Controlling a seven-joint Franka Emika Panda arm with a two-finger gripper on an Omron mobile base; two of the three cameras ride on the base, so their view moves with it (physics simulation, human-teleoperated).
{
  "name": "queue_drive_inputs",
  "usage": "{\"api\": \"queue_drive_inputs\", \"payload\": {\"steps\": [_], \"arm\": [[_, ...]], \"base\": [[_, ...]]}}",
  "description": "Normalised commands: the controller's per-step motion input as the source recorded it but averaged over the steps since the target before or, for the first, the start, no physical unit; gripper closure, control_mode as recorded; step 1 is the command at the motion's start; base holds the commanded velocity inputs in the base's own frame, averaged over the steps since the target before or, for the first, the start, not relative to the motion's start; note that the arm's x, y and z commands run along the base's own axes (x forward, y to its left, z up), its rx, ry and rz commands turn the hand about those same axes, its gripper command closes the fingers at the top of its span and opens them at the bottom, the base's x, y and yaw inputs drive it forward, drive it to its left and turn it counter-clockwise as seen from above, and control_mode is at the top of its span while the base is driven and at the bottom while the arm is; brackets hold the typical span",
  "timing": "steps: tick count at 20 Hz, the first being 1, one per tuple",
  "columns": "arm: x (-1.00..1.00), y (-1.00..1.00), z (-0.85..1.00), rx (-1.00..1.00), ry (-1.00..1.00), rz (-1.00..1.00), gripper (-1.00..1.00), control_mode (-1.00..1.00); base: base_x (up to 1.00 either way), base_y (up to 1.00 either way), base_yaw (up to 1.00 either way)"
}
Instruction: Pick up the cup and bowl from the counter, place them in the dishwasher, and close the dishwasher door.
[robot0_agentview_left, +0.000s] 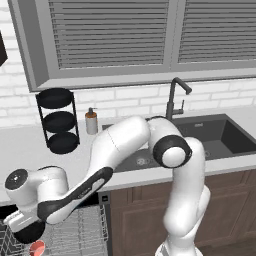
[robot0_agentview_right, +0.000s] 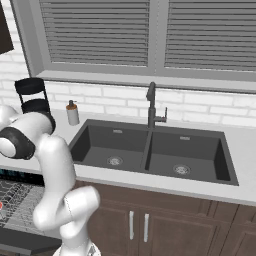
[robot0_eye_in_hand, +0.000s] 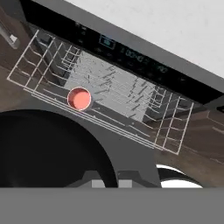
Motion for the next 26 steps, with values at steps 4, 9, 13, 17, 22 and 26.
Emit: {"api": "queue_drive_inputs", "payload": {"steps": [4, 9, 13, 17, 22, 26], "arm": [[-0.39, -0.68, -0.14, 0.0, -0.03, -0.2, 1.0, -1.0], [-0.05, -0.68, -0.13, 0.0, 0.0, -0.3, 1.0, -1.0], [0.0, -0.56, -0.13, 0.0, 0.03, -0.34, 1.0, -1.0], [0.05, -0.28, -0.11, 0.0, 0.05, -0.26, 1.0, -1.0], [0.2, -0.1, -0.13, 0.0, 0.05, -0.18, 1.0, -1.0], [0.2, -0.15, -0.29, 0.0, 0.06, -0.13, 1.0, -1.0]], "base": [[0.0, 0.0, 0.0], [0.0, 0.0, 0.0], [0.0, 0.0, 0.0], [0.0, 0.0, 0.0], [0.0, 0.0, 0.0], [0.0, 0.0, 0.0]]}}
